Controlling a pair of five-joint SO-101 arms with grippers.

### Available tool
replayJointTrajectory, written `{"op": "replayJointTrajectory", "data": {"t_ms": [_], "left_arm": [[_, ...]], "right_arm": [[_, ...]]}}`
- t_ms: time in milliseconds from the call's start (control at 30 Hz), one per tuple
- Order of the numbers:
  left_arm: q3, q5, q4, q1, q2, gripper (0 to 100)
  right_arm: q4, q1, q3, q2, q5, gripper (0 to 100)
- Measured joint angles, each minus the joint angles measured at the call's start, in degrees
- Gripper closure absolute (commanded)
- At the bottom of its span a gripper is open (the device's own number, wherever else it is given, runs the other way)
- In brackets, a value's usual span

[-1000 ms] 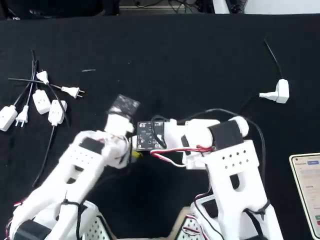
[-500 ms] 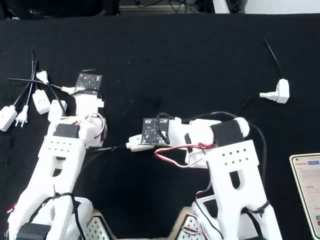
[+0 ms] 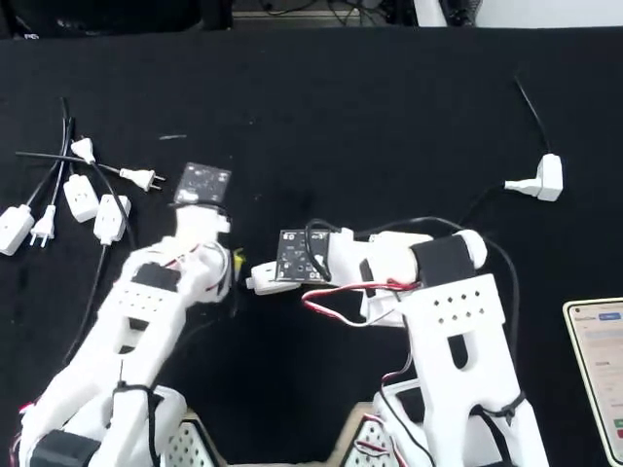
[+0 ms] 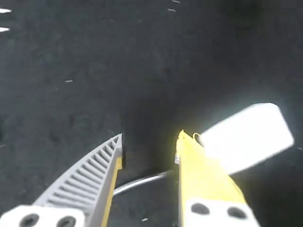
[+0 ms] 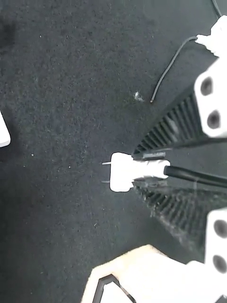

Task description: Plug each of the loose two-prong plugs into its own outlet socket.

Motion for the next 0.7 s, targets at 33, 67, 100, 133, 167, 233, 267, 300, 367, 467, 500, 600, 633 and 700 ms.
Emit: {"op": "replayJointTrajectory", "data": {"t_ms": [33,67,100,133,167,233,267,300,367,467,500,600,633,700], "left_arm": [[0.00,0.00,0.00,0.18,0.88,82],[0.00,0.00,0.00,0.18,2.20,82],[-0.26,0.00,0.00,0.00,3.96,82],[-1.14,0.18,0.00,-0.53,5.98,82],[-2.37,0.79,0.00,-1.41,8.26,82],[-5.54,2.02,0.00,-3.60,13.19,82],[-7.21,2.29,0.35,-4.22,15.65,82],[-8.88,2.46,1.05,-4.48,18.02,82],[-12.13,2.81,2.81,-4.57,21.71,82],[-15.03,2.64,4.75,-2.90,24.53,82],[-15.47,2.64,5.10,-2.02,24.70,82],[-16.18,2.73,6.86,0.62,24.88,82],[-16.18,2.73,7.65,1.49,24.18,82],[-15.74,2.73,8.53,3.96,22.86,82]], "right_arm": [[0.53,0.09,-0.35,0.00,0.00,98.8],[1.14,0.18,-1.14,0.00,0.00,98.8],[1.76,0.18,-2.02,0.00,0.00,98.8],[2.37,0.18,-2.90,0.00,0.00,98.8],[2.73,0.18,-3.52,0.00,0.00,98.8],[3.08,0.18,-4.22,0.00,0.00,98.8],[3.08,0.18,-4.22,0.00,0.00,98.8],[3.08,0.18,-4.22,0.00,0.00,98.8],[3.43,0.18,-4.22,0.00,0.00,98.8],[3.43,0.18,-4.22,0.00,0.00,98.8],[3.43,0.18,-4.22,0.00,0.00,98.8],[3.43,0.18,-4.22,0.00,0.00,98.8],[3.43,0.18,-4.22,0.00,0.00,98.8],[3.43,0.18,-4.22,0.00,0.00,98.8]]}}
